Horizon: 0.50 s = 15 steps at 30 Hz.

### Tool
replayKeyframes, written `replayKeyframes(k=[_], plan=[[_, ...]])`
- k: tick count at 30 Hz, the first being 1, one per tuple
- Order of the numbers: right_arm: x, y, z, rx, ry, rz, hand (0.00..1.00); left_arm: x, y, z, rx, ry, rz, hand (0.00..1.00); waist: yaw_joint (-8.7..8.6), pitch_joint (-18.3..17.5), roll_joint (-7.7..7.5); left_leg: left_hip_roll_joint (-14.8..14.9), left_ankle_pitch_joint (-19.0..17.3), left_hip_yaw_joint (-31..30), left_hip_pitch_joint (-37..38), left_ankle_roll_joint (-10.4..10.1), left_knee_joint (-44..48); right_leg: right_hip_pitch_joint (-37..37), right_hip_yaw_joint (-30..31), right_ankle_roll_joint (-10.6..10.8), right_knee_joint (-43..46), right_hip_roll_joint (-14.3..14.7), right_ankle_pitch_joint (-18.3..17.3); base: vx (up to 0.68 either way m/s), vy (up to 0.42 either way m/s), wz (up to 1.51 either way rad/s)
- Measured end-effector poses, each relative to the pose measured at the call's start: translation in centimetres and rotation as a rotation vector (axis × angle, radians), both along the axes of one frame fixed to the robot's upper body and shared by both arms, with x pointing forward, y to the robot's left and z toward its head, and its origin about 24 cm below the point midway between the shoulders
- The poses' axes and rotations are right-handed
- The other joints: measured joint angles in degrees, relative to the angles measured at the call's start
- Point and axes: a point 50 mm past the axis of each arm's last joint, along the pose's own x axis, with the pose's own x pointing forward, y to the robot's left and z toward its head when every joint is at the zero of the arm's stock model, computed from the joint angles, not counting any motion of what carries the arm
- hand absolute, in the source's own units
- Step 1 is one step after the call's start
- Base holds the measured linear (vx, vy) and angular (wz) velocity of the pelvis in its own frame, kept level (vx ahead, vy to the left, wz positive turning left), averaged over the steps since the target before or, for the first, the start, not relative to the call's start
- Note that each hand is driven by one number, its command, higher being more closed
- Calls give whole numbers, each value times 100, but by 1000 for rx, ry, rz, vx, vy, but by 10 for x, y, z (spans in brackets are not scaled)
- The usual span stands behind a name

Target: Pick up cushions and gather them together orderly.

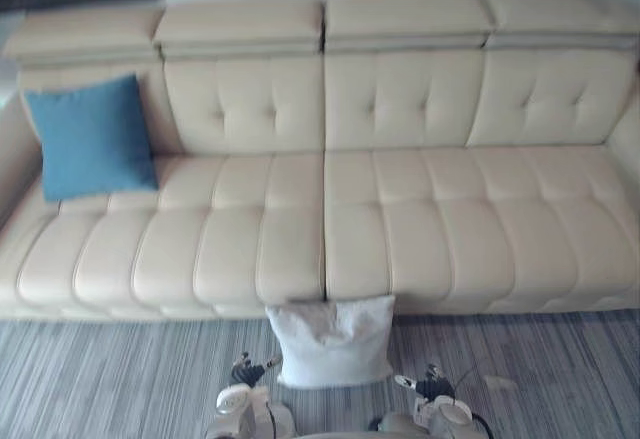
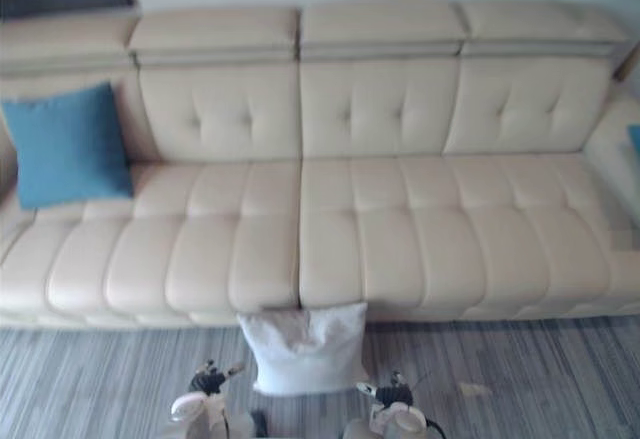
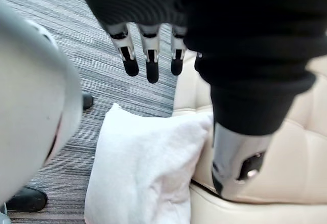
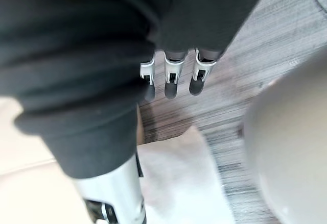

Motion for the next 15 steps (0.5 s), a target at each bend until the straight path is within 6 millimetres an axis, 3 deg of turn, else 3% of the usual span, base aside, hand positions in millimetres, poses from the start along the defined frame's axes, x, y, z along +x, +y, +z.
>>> replayKeyframes(k=[2,3,6,10,11,15], plan=[[16,-7,9,-19,-54,-26,0,15,5,9,8,-50,32,0,-2,80,-45,87,-209,-130,-854,-43,696,-813,25,-94,704,-16,-312,-345,-65,-2],[33,-12,21,-31,-119,-50,0,28,10,18,21,-94,53,0,8,301,-57,159,-315,-180,-1211,-43,1082,-1192,46,-62,1128,-13,-473,-328,-56,-10],[61,-27,45,-46,-245,-146,0,56,25,42,42,-208,121,0,-17,514,-115,207,-365,-296,-2153,-61,1712,-2199,119,-171,1892,-27,-583,-320,-75,-4],[109,-46,88,-55,-418,-244,0,97,45,83,85,-365,172,0,-22,731,-121,244,-350,-490,-3516,-45,2255,-3581,110,-185,2457,-20,-568,-246,-31,-13],[132,-49,112,-47,-507,-276,0,115,53,103,113,-431,179,0,-26,837,-125,254,-275,-578,-4088,-27,2436,-4142,92,-196,2638,-11,-520,-157,-23,-12],[166,-51,161,-16,-676,-332,0,150,59,152,135,-582,175,0,-38,1125,-152,281,-87,-613,-4976,70,2657,-5045,103,-252,2905,-12,-342,-80,-31,-1]])
